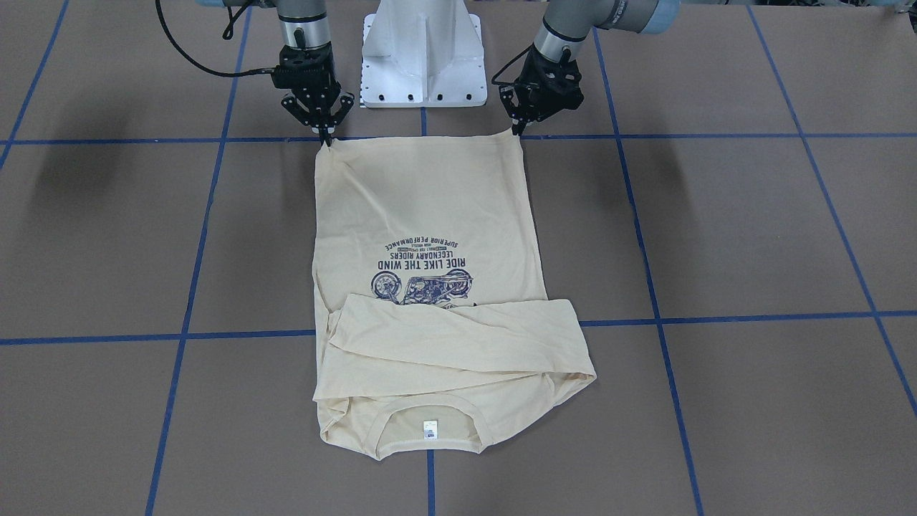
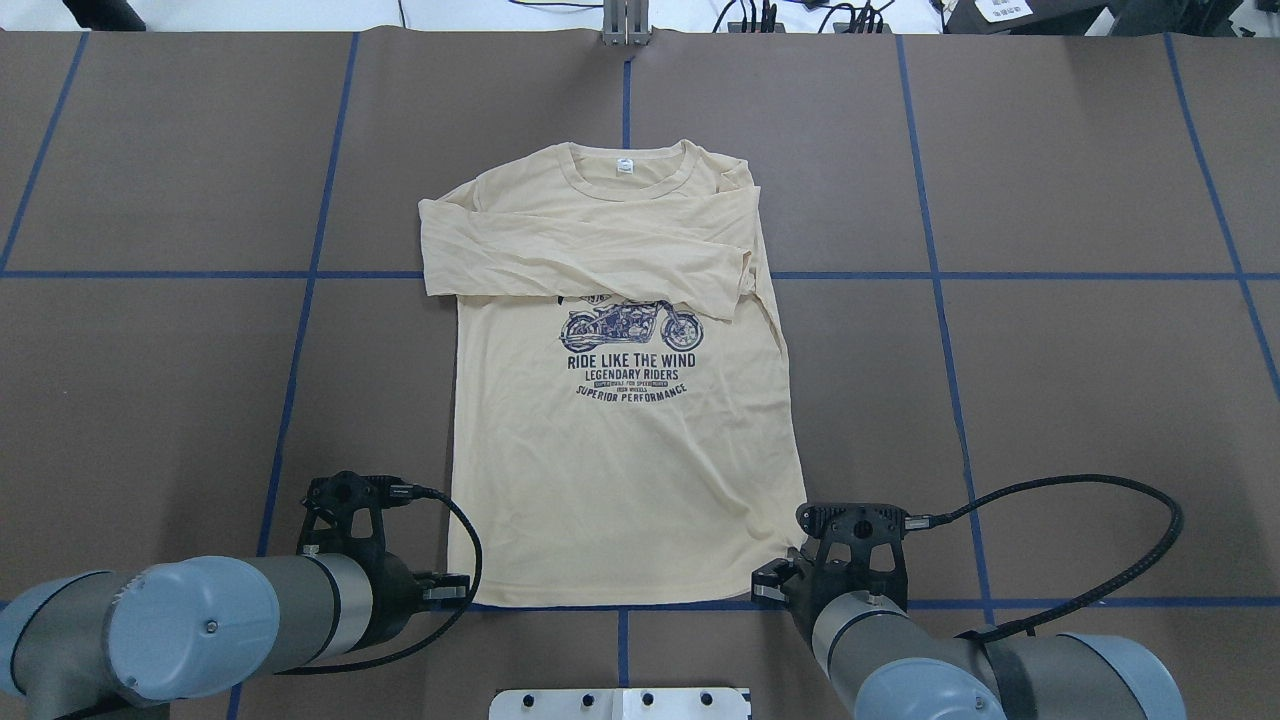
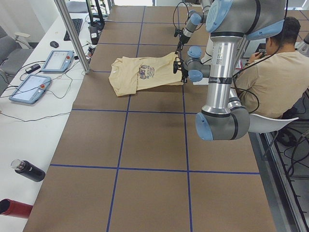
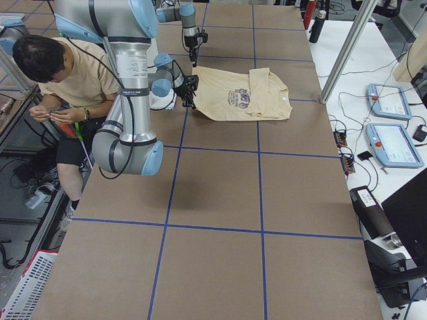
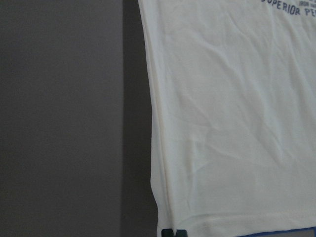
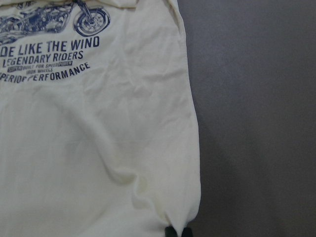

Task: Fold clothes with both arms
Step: 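Lift the hem with both grippers and fold it toward the collar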

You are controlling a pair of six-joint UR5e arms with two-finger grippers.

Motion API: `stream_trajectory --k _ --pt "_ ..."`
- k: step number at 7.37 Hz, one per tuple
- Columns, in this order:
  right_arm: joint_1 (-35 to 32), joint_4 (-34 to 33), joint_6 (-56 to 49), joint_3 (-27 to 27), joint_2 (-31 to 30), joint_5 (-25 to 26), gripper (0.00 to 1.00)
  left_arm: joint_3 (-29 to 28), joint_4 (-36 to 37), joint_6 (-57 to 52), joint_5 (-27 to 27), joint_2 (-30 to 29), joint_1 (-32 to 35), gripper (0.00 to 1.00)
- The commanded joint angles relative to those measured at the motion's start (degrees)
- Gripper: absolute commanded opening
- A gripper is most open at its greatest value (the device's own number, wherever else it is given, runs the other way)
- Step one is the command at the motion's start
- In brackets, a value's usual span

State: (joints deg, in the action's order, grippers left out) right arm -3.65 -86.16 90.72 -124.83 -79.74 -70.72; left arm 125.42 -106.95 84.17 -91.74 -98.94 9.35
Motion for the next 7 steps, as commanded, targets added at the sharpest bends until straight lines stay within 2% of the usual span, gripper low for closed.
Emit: stream_trajectory --k 1,2,3,4,5,6,7 --pt "-1.37 -1.45 -0.10 -8.97 -3.55 -5.38 0.00 13.11 11.44 -0.06 -3.87 -0.02 -0.21 0.00" --pt "1.16 -4.16 -0.10 -15.20 -5.32 -8.44 0.00 17.53 15.16 0.03 -6.14 -0.11 -0.82 0.00" --pt "4.67 -7.32 -0.10 -20.57 -5.34 -10.47 0.00 19.66 15.46 0.29 -6.51 -0.11 -4.05 0.00" --pt "7.40 -8.31 -0.10 -23.59 -5.16 -10.49 0.00 20.55 15.46 0.47 -6.52 -0.11 -5.56 0.00" --pt "6.91 -8.32 -0.01 -23.70 -5.07 -10.06 0.00 20.21 15.55 0.47 -6.52 -0.20 -5.57 0.00" --pt "4.38 -8.41 -0.01 -21.44 -4.72 -9.70 0.00 18.64 16.85 0.38 -6.34 -0.28 -4.62 0.00" --pt "0.00 -8.41 -0.19 -15.59 -0.20 -9.70 0.00 14.89 17.21 0.29 -6.08 -1.68 -1.56 0.00"
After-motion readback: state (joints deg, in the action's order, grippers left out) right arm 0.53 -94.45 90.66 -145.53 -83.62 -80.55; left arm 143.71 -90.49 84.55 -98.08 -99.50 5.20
